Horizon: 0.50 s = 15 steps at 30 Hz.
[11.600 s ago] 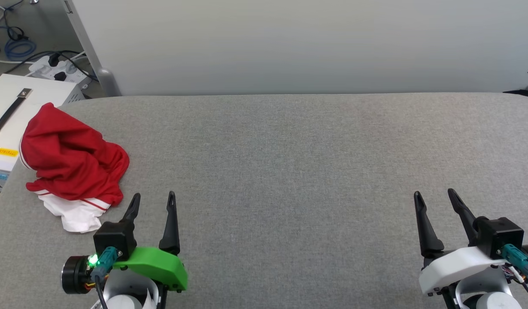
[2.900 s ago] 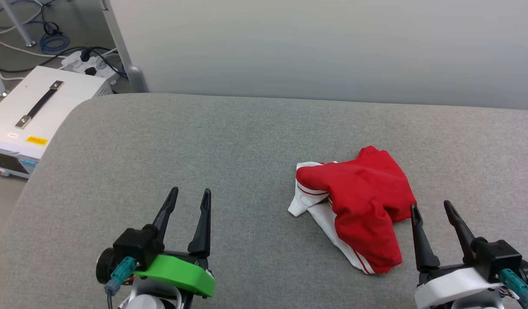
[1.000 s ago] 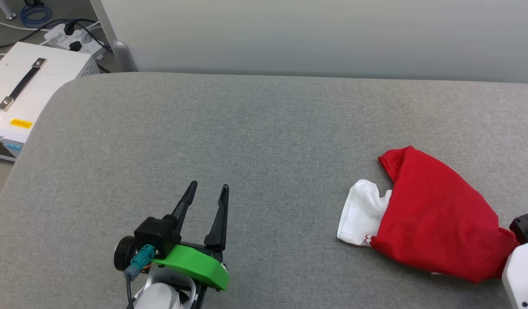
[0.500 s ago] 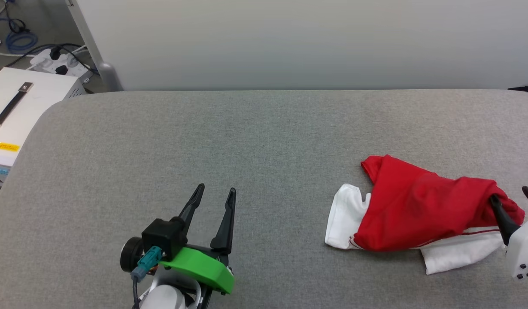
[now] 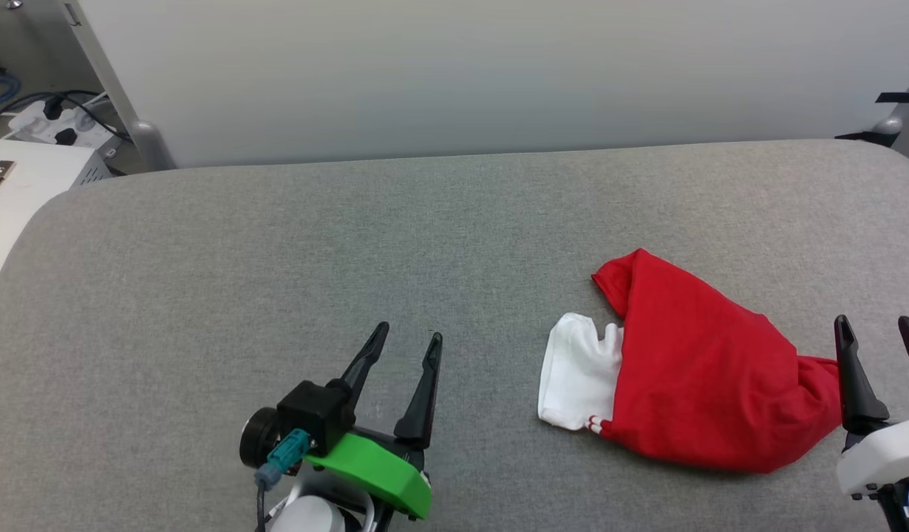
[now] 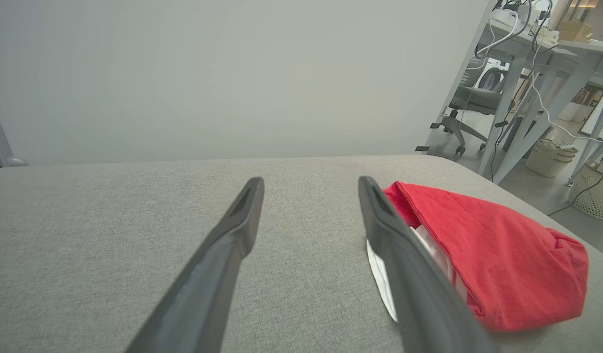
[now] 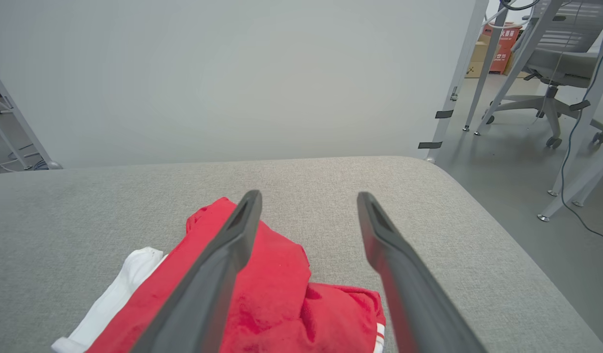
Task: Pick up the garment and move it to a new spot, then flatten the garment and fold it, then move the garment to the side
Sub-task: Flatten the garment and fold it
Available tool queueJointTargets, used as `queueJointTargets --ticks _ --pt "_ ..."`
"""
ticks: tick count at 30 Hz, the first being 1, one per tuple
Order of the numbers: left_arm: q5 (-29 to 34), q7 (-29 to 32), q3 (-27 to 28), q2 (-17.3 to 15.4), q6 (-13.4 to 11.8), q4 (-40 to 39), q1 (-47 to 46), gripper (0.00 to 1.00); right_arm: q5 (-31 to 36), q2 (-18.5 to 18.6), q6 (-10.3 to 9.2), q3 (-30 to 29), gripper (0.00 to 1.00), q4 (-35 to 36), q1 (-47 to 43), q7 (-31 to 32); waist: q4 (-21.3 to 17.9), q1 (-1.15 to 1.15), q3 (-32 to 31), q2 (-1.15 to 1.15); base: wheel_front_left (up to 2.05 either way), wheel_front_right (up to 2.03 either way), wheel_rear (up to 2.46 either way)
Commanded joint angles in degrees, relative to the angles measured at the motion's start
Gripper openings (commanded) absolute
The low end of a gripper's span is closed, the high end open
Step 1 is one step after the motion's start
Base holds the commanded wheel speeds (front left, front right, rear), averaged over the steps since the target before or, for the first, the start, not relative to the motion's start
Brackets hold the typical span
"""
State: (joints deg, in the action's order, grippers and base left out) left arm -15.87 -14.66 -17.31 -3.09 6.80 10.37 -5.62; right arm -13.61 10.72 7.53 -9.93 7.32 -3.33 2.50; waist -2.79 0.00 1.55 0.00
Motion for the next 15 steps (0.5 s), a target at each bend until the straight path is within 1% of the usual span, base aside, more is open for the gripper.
queueJointTargets --ticks 1,4,6,8,13,15 --pt "0.06 -0.34 -0.76 0.21 0.09 0.09 -0.60 1.00 0.60 -0.36 -0.04 -0.27 1.00 0.85 -0.40 -0.46 -0.99 0.00 1.05 0.00 0.00 0.00 0.00" --pt "-3.38 -0.27 -2.20 0.21 0.27 0.67 -3.09 1.00 1.04 -0.84 -0.04 -0.64 1.00 1.89 -0.04 -0.20 -1.98 0.00 2.26 0.00 0.00 0.00 0.00" --pt "-3.44 2.03 -4.04 0.08 0.41 1.93 -6.45 1.00 1.24 -1.05 -0.04 -0.99 1.00 2.72 0.21 -0.10 -2.50 0.00 3.19 0.00 0.00 0.00 0.00" --pt "-3.00 6.42 -6.76 -0.27 0.53 3.33 -10.51 1.00 1.57 -1.28 -0.04 -1.20 1.00 3.33 0.25 0.32 -3.04 0.00 4.21 0.00 0.00 0.00 0.00" --pt "-4.09 21.75 -11.69 -0.07 0.60 9.39 -19.75 1.00 2.34 -1.87 -0.04 -0.02 1.00 4.40 0.99 0.56 -5.36 0.00 7.04 0.00 0.00 0.00 0.00" --pt "-4.20 26.64 -13.25 0.02 0.42 12.16 -22.56 1.00 2.57 -2.09 -0.04 0.69 1.00 4.37 1.46 0.56 -6.51 0.00 8.10 0.00 0.00 0.00 0.00"
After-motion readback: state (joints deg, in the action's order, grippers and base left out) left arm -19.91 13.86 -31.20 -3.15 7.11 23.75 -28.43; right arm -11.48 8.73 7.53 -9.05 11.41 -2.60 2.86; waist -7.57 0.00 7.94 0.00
